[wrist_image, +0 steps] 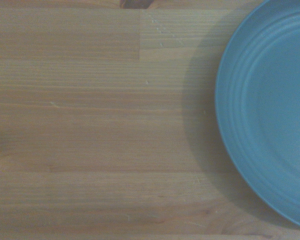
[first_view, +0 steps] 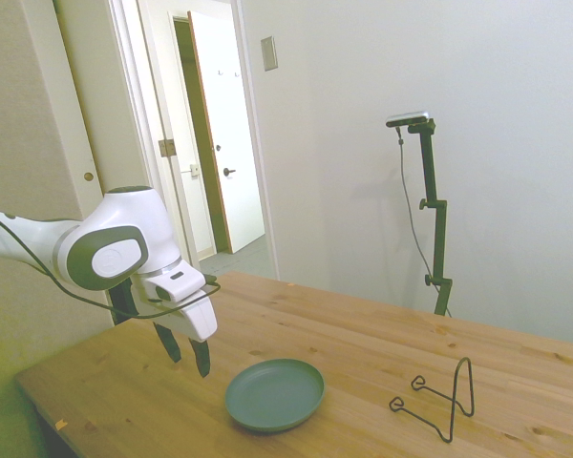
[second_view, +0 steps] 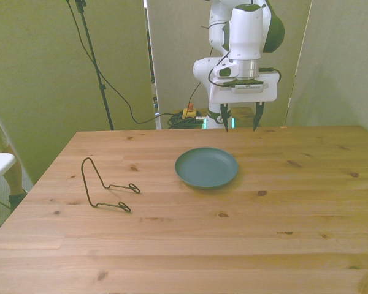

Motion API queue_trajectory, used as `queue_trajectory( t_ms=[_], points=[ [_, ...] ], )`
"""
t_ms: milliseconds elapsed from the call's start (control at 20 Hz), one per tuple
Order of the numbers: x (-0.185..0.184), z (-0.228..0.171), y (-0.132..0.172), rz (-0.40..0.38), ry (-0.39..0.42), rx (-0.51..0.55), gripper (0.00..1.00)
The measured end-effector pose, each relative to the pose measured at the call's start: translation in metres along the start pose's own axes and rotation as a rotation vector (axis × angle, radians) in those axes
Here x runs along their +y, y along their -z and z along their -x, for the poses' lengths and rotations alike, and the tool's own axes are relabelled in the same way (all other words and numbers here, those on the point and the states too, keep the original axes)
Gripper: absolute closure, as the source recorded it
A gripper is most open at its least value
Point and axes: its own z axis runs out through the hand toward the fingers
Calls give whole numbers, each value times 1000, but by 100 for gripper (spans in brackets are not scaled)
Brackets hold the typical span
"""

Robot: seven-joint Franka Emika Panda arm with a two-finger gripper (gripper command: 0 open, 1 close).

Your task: Load the plate

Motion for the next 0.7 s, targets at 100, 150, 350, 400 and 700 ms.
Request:
queue_trajectory(
  t_ms=[100,150,350,400,700],
  points=[
    [-1,-1,0,-7,14,6,0],
    [-1,-2,1,-10,20,6,0],
    [11,-29,10,-36,16,7,0],
    [15,-39,12,-39,11,6,0],
    [46,-106,18,-40,-27,-19,0]
  ],
)
